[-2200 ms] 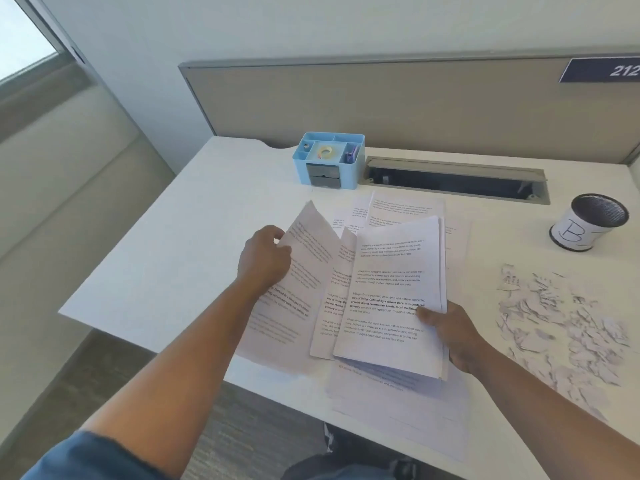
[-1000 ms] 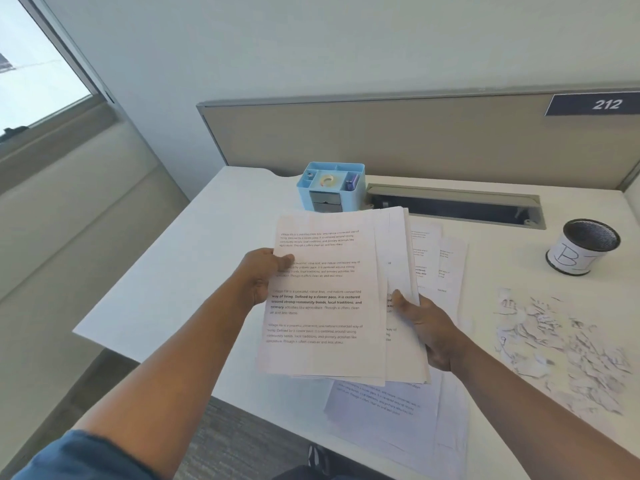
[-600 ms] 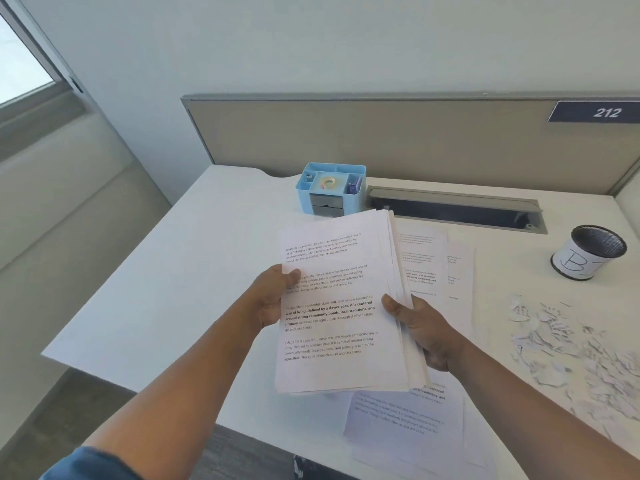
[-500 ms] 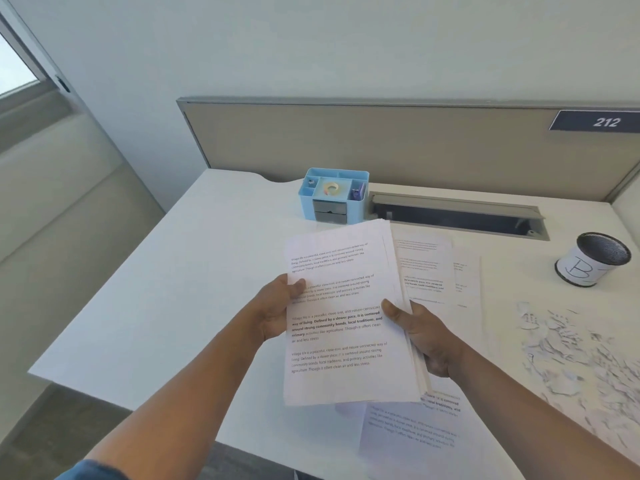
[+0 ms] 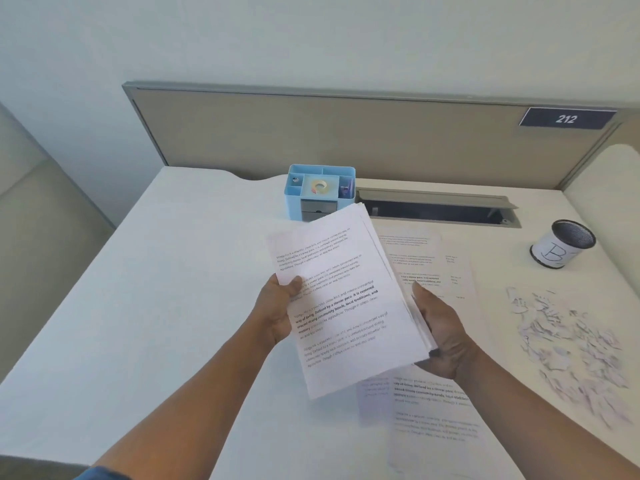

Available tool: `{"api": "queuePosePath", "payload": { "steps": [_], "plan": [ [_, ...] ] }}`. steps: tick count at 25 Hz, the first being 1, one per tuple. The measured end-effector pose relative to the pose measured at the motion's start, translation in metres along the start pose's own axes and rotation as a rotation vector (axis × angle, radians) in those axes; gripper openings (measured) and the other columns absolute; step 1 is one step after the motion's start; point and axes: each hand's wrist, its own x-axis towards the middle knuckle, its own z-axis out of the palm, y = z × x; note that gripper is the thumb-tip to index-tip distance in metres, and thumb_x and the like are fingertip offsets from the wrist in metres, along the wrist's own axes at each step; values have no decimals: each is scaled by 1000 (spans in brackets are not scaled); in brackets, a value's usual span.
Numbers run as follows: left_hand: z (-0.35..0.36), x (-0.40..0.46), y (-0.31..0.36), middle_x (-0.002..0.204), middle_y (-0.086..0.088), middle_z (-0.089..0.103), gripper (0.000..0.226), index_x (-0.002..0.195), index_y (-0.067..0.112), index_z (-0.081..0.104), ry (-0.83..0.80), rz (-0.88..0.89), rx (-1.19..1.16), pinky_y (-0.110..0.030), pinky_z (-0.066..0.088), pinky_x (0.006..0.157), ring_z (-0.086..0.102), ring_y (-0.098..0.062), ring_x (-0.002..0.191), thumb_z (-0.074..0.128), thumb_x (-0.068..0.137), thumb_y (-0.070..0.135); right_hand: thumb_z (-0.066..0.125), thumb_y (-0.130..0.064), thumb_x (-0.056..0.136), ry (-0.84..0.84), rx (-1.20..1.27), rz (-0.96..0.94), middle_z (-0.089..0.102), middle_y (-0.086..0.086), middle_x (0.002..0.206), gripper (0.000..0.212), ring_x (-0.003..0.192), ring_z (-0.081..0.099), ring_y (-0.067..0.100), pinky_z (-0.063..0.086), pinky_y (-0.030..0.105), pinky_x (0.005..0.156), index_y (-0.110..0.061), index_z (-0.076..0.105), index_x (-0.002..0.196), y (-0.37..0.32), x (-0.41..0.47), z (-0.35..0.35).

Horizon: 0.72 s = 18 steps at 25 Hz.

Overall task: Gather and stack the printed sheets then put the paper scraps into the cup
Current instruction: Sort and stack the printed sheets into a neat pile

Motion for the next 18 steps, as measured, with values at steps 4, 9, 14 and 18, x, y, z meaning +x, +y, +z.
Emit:
{"api": "queuePosePath", "payload": {
  "steps": [4,9,14,18],
  "plan": [
    [14,11,-3,127,-9,73,32,132,17,59,27,54,-125,-71,49,97,67,-37,120,59,101,7,94,-50,55,-133,212,-40,67,18,131,88,110,68,37,57,49,87,-15,69,132,6,-10,-10],
    [49,3,-13,125,-9,73,23,124,16,57,82,125,-261,-64,53,97,70,-32,111,59,103,7,73,-6,89,29,96,-121,66,13,136,52,125,63,34,50,55,103,-13,60,139,3,6,-10],
    [70,-10,-23,113,-7,75,16,115,16,56,101,171,-309,-59,54,99,71,-29,101,58,103,5,62,5,94,142,9,-189,73,10,126,39,118,68,32,49,62,103,-11,66,129,-11,12,-22],
    [61,-22,-19,126,-12,73,40,135,10,59,94,244,-204,-59,55,98,69,-35,116,64,97,2,60,6,96,139,-177,-231,75,7,120,32,113,71,29,54,57,99,-13,70,120,-34,13,-32]
  ]
}}
